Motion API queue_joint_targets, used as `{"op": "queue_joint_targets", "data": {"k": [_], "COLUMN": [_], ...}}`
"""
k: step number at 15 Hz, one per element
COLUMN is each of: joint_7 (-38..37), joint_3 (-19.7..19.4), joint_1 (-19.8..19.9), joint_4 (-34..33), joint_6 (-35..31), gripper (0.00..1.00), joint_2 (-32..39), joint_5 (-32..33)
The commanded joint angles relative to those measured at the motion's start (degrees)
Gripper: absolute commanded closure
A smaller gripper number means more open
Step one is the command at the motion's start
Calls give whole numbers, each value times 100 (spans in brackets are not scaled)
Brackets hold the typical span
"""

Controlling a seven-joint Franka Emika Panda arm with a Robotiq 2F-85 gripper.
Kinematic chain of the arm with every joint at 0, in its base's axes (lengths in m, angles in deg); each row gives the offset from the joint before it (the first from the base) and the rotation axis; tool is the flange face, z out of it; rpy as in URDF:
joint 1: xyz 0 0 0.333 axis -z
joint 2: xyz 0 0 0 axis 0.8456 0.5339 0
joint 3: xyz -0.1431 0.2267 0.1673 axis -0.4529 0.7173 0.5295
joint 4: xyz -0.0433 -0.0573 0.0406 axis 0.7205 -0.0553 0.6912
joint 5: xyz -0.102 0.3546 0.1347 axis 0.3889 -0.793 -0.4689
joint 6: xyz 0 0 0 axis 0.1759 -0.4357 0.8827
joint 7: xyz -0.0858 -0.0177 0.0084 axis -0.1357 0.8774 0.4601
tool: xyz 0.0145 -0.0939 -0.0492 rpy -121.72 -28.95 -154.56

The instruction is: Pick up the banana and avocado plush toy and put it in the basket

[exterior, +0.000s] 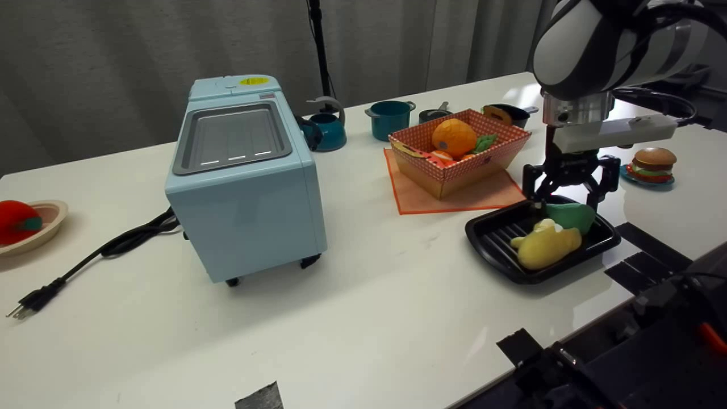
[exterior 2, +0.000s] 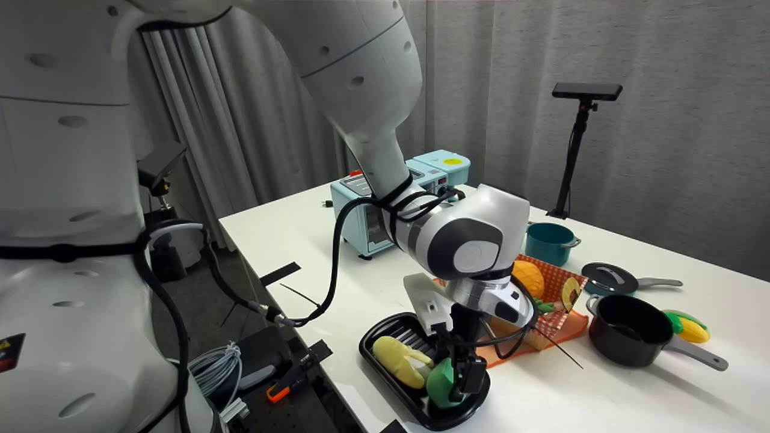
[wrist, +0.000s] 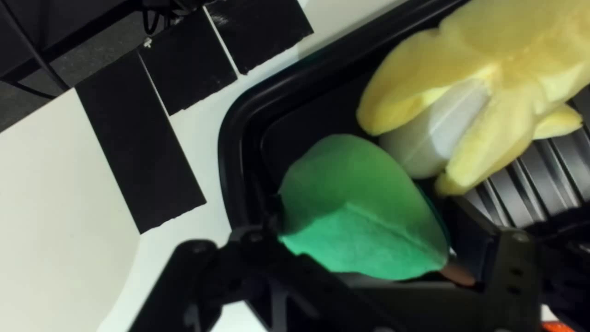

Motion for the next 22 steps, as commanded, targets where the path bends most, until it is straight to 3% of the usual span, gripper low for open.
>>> {"op": "queue_joint_targets", "data": {"k": [1, 9, 13, 17, 22], "joint_7": [-167, -195, -370, -754, -993], "joint_3": [-110, -19, 57, 287, 639], "joint_1": [-81, -225, -385, -397, -295], "joint_4": [-102, 86, 110, -209, -905], "joint_6": [-80, 99, 179, 221, -1], "gripper": [42, 97, 97, 95, 95], "joint_2": [118, -582, -1290, -1891, -1954], "joint_5": [97, 132, 414, 1091, 1467]}}
